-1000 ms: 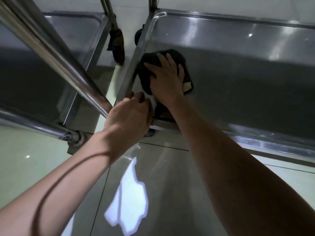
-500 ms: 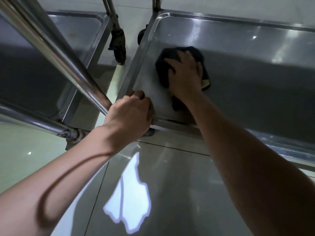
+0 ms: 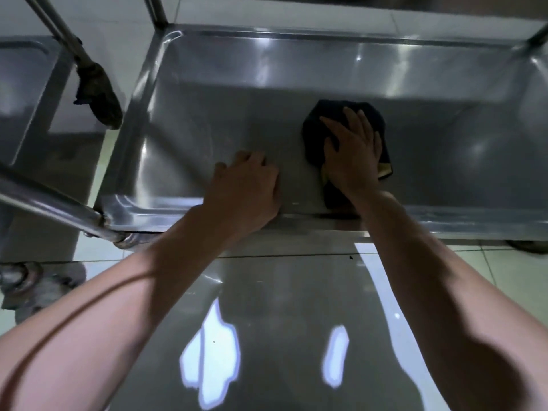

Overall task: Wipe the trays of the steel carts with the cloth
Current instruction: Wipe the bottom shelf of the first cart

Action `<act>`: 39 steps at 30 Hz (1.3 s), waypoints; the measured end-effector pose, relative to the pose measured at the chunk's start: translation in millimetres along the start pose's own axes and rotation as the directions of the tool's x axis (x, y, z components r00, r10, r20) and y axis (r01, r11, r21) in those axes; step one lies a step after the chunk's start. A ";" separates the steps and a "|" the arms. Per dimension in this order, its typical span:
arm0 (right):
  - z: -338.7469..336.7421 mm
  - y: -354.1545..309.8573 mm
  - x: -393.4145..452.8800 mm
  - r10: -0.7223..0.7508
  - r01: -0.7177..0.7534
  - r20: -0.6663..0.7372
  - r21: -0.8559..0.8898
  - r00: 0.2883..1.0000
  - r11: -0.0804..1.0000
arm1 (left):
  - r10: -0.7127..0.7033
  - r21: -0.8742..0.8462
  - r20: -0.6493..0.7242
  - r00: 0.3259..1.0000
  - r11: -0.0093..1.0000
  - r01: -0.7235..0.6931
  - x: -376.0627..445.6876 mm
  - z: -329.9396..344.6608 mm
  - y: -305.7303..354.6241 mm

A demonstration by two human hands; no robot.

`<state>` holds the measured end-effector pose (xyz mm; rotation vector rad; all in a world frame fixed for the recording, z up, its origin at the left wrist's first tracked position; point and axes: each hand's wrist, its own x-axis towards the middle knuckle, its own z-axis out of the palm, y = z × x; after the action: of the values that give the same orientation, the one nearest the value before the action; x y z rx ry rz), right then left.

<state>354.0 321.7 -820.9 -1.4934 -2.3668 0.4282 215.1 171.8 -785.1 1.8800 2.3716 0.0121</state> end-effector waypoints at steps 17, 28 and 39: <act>-25.3 29.6 -78.8 0.080 -0.079 0.048 -0.020 0.996 0.997 | -0.002 -0.004 -0.063 0.998 1.000 0.002 -16.0 19.0 10.3; -16.1 7.8 -119.8 -0.022 0.028 0.059 -0.098 0.998 0.995 | -0.079 -0.029 -0.103 0.992 0.997 0.076 -46.1 27.7 52.5; -47.2 13.4 -103.6 -0.030 0.142 0.448 -0.219 0.893 0.965 | -0.143 -0.192 -0.150 0.978 0.975 0.113 -47.7 31.8 69.1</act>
<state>426.7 237.3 -793.9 -1.5116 -2.9267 0.5120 295.9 139.4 -807.3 1.6996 2.4939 0.3730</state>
